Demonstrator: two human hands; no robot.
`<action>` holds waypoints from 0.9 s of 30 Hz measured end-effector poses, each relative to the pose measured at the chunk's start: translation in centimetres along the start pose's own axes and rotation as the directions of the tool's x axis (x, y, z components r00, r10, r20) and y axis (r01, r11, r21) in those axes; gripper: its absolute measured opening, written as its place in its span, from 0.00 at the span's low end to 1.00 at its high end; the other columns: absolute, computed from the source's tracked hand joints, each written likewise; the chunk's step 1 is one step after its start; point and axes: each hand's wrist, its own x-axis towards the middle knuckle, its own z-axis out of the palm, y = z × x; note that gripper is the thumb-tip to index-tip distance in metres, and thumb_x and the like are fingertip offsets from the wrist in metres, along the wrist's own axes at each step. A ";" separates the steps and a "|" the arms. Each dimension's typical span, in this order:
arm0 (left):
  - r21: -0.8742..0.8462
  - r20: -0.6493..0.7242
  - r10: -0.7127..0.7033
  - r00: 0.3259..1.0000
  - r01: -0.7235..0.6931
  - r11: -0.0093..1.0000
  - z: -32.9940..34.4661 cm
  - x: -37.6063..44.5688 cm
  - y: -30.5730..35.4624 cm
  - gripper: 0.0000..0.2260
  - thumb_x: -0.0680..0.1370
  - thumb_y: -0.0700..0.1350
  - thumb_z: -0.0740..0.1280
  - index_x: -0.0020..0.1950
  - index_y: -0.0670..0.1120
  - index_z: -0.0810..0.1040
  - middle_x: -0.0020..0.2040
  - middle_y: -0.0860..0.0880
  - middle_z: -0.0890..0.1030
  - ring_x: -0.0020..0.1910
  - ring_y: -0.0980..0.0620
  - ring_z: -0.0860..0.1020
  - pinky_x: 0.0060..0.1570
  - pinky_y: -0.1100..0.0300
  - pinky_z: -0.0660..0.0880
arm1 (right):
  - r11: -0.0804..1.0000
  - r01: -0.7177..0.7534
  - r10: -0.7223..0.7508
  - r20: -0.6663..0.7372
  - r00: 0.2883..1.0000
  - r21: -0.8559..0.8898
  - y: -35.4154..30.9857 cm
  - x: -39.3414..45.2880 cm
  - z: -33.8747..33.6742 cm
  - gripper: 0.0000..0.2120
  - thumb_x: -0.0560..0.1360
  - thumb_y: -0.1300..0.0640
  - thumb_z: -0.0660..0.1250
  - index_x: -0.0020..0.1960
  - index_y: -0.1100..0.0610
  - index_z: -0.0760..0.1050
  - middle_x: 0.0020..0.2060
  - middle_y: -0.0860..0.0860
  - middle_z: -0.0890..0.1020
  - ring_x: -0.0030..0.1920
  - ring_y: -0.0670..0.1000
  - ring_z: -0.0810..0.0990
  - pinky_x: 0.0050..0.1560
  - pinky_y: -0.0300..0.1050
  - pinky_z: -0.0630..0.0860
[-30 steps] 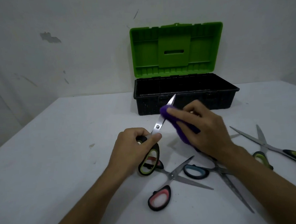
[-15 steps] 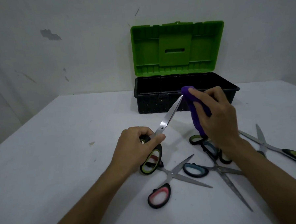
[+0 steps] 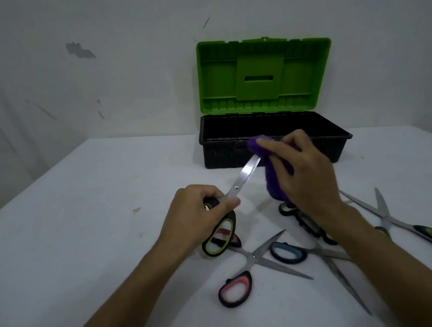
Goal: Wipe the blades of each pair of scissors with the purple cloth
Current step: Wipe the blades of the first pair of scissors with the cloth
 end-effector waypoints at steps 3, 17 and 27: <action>-0.014 0.019 -0.035 0.999 0.036 0.999 0.0 0.5 0.0 0.11 0.72 0.57 0.73 0.36 0.50 0.83 0.32 0.54 0.82 0.30 0.59 0.77 0.34 0.61 0.76 | 0.988 -0.152 0.152 -0.004 0.988 0.020 1.5 0.7 -1.0 0.17 0.79 0.57 0.65 0.67 0.51 0.75 0.47 0.50 0.72 0.39 0.47 0.72 0.34 0.35 0.69; 0.213 0.083 0.126 0.989 -0.141 0.967 -2.2 15.0 3.8 0.12 0.74 0.58 0.71 0.34 0.53 0.82 0.32 0.56 0.82 0.35 0.58 0.80 0.38 0.56 0.78 | 0.970 -0.200 0.205 -0.028 0.978 0.141 5.6 9.6 -4.6 0.15 0.75 0.56 0.69 0.61 0.48 0.78 0.49 0.47 0.79 0.48 0.45 0.75 0.47 0.35 0.70; 0.516 0.538 -0.004 0.843 -0.325 0.793 3.2 31.7 1.8 0.17 0.75 0.59 0.70 0.32 0.49 0.80 0.27 0.53 0.77 0.28 0.55 0.74 0.34 0.58 0.71 | 0.974 -0.225 0.221 0.254 0.942 -0.014 12.9 15.3 -1.1 0.14 0.74 0.49 0.68 0.59 0.41 0.78 0.46 0.43 0.77 0.46 0.48 0.76 0.45 0.48 0.74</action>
